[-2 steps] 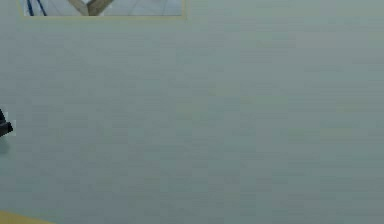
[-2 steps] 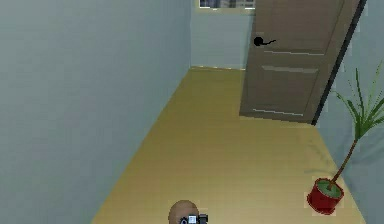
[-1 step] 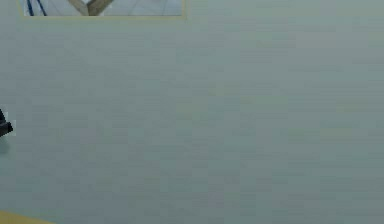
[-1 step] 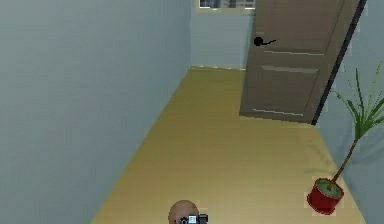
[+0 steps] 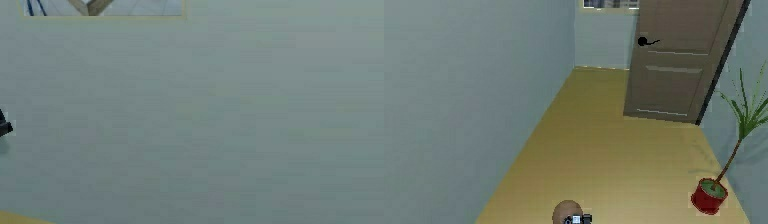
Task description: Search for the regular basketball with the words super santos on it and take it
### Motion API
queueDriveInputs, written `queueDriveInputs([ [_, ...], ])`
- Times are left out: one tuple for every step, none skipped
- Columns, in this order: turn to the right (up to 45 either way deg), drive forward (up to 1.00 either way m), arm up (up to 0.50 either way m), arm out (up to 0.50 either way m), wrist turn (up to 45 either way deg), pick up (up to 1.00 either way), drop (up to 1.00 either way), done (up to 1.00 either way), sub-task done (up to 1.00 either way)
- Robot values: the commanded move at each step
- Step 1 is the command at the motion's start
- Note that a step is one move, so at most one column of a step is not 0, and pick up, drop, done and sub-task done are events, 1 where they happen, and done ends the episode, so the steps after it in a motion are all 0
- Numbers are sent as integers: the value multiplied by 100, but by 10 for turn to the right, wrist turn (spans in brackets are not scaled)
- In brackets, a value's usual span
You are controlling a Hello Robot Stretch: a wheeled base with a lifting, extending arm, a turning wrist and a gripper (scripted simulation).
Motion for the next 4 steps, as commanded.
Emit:
queueDriveInputs([
  [0, 0, 0, 0, 450, 0, 0, 0, 0],
  [0, 0, 0, 0, 360, 0, 0, 0, 0],
  [0, 0, -30, 0, 0, 0, 0, 0, 0],
  [0, 0, 0, 0, 0, 100, 0, 0, 0],
])
